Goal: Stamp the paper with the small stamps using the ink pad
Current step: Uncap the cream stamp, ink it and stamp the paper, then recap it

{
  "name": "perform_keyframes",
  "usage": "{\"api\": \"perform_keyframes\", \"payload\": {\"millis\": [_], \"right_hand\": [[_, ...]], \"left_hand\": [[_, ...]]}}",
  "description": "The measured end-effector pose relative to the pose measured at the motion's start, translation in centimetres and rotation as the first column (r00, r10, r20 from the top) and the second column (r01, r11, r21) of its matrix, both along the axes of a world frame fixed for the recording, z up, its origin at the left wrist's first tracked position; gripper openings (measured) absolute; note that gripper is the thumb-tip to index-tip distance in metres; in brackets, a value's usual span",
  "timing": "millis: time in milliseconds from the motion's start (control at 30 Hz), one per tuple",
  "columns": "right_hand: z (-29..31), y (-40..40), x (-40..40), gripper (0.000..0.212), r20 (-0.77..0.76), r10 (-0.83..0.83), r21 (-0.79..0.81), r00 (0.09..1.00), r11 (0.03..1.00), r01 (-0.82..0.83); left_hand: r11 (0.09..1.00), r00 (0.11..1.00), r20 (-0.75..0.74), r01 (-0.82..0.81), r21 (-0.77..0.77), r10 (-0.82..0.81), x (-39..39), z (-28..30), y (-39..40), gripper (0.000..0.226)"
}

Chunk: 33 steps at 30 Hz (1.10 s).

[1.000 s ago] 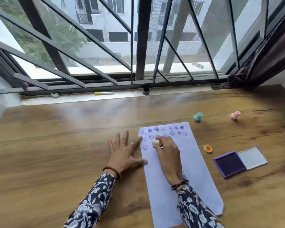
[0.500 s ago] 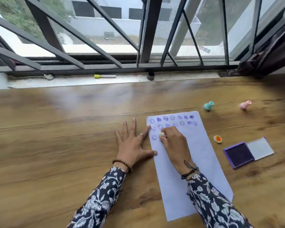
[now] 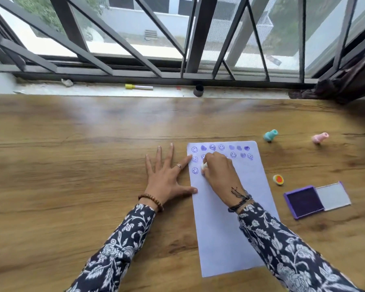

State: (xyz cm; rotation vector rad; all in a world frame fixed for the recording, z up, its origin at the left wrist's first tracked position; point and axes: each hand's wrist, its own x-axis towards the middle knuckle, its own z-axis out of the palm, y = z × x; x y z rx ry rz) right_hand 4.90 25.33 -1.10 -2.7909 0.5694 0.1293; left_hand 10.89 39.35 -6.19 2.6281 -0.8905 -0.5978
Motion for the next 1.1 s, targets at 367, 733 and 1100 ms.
{"api": "perform_keyframes", "payload": {"millis": [367,733,1100], "right_hand": [[2.3,-6.3,-6.6,0.016,-0.111,-0.779,0.986,0.617,-0.007,0.167],[3.1,-16.6,-17.3,0.014,-0.298,-0.854,0.947,0.426,-0.322,0.017],[1.7,-19.7,-20.7,0.012,-0.159,-0.825,0.982,0.543,-0.191,-0.003]], "left_hand": [[0.998,1.0,0.005,-0.023,0.058,0.023,-0.4,1.6,-0.2,0.1],[0.923,0.975,0.08,0.222,-0.314,-0.207,-9.0,4.7,-16.5,0.04],[0.922,0.985,-0.126,0.061,-0.383,-0.118,-11.6,5.1,-22.4,0.021]]}}
